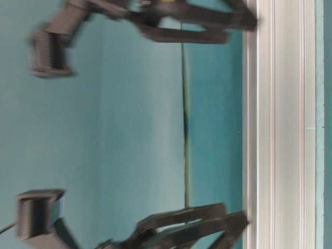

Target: Lift the metal rail with both hands.

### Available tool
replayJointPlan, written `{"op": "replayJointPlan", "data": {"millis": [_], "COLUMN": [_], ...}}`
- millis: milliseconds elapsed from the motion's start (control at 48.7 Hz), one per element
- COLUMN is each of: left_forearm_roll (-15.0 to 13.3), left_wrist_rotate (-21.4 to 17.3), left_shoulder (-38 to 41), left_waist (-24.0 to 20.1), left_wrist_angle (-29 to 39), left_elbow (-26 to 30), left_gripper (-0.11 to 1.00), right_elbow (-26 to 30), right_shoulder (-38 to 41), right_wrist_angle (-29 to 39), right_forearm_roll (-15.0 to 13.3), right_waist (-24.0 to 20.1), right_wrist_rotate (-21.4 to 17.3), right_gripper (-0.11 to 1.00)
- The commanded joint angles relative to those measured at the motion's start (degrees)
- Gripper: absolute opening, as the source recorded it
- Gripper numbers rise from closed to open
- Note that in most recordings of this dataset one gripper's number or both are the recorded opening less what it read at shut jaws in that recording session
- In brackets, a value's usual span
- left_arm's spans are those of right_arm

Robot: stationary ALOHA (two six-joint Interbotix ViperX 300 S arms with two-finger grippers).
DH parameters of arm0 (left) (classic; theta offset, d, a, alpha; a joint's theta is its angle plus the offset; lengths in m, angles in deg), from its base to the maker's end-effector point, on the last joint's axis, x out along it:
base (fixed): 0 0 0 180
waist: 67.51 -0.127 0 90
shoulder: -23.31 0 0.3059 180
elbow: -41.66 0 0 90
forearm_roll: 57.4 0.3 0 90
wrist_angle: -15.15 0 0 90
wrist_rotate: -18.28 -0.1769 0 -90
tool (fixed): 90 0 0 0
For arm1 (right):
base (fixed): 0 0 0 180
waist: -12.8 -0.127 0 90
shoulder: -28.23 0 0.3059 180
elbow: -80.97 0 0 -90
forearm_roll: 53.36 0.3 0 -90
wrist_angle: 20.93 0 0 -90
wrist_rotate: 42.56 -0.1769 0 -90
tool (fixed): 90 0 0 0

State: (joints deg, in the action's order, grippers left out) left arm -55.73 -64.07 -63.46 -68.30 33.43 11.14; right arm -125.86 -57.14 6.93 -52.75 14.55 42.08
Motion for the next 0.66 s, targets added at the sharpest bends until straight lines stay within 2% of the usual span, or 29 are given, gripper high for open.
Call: {"op": "replayJointPlan", "data": {"millis": [0,226,637], "left_forearm_roll": [0.0,-0.1,0.0], "left_wrist_rotate": [0.2,0.2,0.1], "left_shoulder": [-3.8,-13.3,-26.5], "left_waist": [0.2,-0.2,0.4], "left_wrist_angle": [0.7,0.4,-2.7], "left_elbow": [0.4,-0.5,-2.7], "left_gripper": [0.89,0.90,0.89], "right_elbow": [0.1,-3.1,-11.9], "right_shoulder": [-3.8,-14.8,-32.2], "right_wrist_angle": [-1.1,-5.4,-18.5], "right_forearm_roll": [0.0,0.0,-0.1], "right_waist": [0.7,1.5,1.5], "right_wrist_rotate": [-1.1,-1.5,-1.5], "right_gripper": [0.93,0.93,0.93]}}
